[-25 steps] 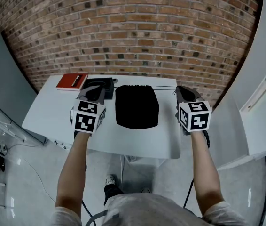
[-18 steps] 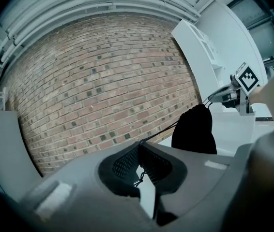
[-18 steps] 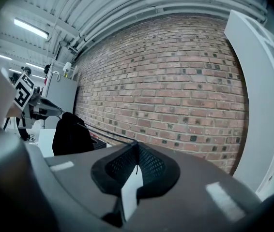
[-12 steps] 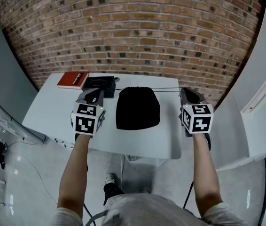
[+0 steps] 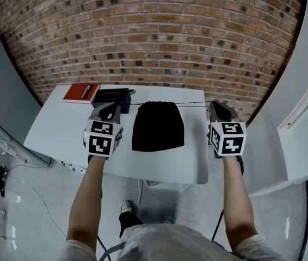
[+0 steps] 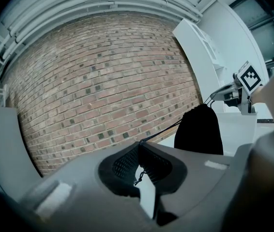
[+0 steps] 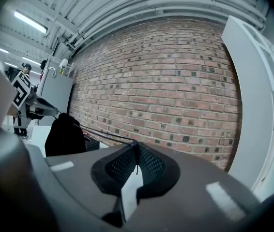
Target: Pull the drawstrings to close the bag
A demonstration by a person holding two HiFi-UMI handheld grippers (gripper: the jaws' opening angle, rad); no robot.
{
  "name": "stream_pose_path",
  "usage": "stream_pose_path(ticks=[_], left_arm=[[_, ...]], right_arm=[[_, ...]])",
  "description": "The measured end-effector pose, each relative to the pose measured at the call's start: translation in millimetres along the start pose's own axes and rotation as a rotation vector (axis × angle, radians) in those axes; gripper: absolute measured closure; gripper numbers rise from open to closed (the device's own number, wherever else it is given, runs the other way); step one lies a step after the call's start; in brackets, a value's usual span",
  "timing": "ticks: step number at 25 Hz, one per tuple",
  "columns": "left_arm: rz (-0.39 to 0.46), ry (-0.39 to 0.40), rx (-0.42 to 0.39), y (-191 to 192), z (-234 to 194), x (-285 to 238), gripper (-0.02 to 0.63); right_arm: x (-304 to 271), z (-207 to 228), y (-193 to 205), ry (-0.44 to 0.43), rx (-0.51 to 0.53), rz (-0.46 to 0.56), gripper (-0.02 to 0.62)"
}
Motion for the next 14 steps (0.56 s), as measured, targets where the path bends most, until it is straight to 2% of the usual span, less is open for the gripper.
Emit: stream_pose_path(ticks=[14], left_arm=[[-0.004,-0.013,-0.023,-1.3,2.9,-3.1,0.600]], right_arm=[[1.7,7.0,0.2,0.005,0.001,0.006,0.592]])
Point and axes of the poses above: the fingertips, and each gripper's own axes: x backward along the fingers, z to its right, y out of its underside, the point moved 3 cm from there along x, backward along the fingers
